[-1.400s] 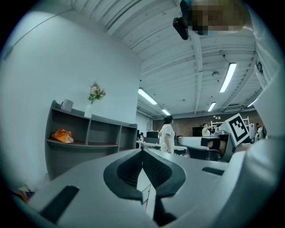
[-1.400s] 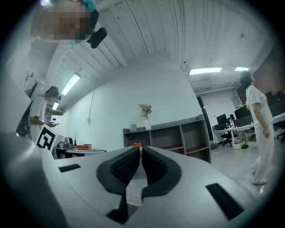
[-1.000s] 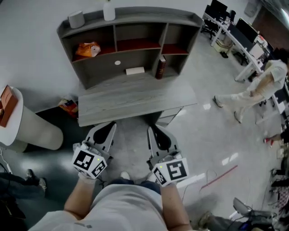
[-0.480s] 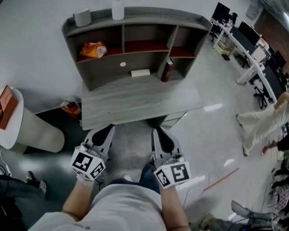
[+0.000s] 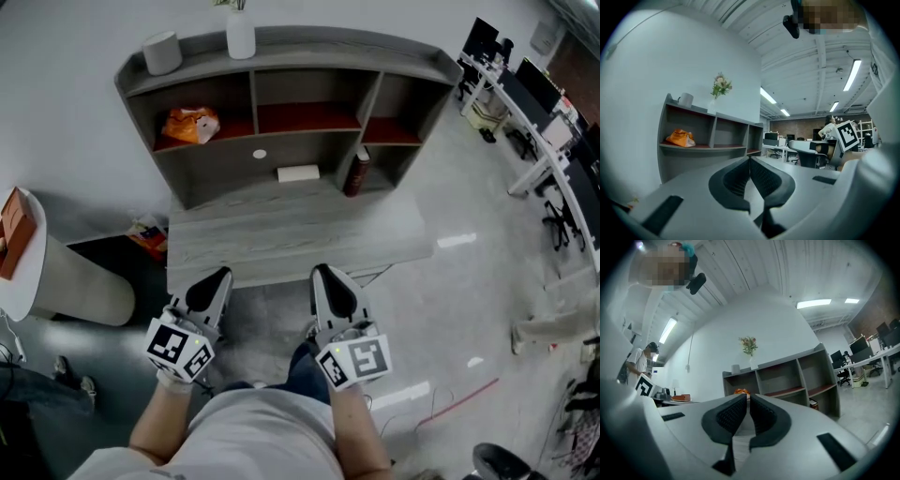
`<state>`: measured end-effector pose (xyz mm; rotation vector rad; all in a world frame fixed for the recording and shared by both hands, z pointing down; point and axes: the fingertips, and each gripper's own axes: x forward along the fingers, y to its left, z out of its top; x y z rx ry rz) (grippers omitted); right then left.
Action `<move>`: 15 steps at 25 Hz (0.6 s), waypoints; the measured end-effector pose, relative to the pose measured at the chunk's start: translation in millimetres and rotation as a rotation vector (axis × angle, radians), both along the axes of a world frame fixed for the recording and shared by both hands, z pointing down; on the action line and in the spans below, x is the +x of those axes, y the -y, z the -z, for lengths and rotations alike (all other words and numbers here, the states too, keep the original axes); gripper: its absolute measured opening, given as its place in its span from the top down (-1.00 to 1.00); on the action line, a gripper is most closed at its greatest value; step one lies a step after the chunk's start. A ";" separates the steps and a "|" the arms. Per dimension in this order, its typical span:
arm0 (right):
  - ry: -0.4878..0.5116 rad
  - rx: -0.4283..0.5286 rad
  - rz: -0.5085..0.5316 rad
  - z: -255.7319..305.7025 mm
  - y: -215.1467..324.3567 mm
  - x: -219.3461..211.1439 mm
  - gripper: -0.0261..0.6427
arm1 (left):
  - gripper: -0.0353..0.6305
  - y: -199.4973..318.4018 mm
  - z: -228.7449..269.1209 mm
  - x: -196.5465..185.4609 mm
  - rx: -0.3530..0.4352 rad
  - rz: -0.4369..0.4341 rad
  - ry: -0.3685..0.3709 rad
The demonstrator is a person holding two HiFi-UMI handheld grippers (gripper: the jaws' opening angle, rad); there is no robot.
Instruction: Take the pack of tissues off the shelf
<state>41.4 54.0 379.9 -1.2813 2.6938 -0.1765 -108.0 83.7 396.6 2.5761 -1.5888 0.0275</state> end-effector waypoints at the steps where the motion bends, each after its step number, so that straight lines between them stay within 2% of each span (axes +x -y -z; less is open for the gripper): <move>1: 0.004 -0.001 0.012 0.1 13.5 1.2 0.83 | 0.84 10.5 -0.7 2.0 -0.002 0.009 0.003; 8: 0.022 -0.005 0.113 2.7 107.0 5.2 0.83 | 0.84 85.9 0.2 8.9 -0.008 0.114 0.020; 15: 0.028 -0.021 0.220 4.9 185.7 8.7 0.83 | 0.84 148.5 4.5 4.9 -0.026 0.264 0.044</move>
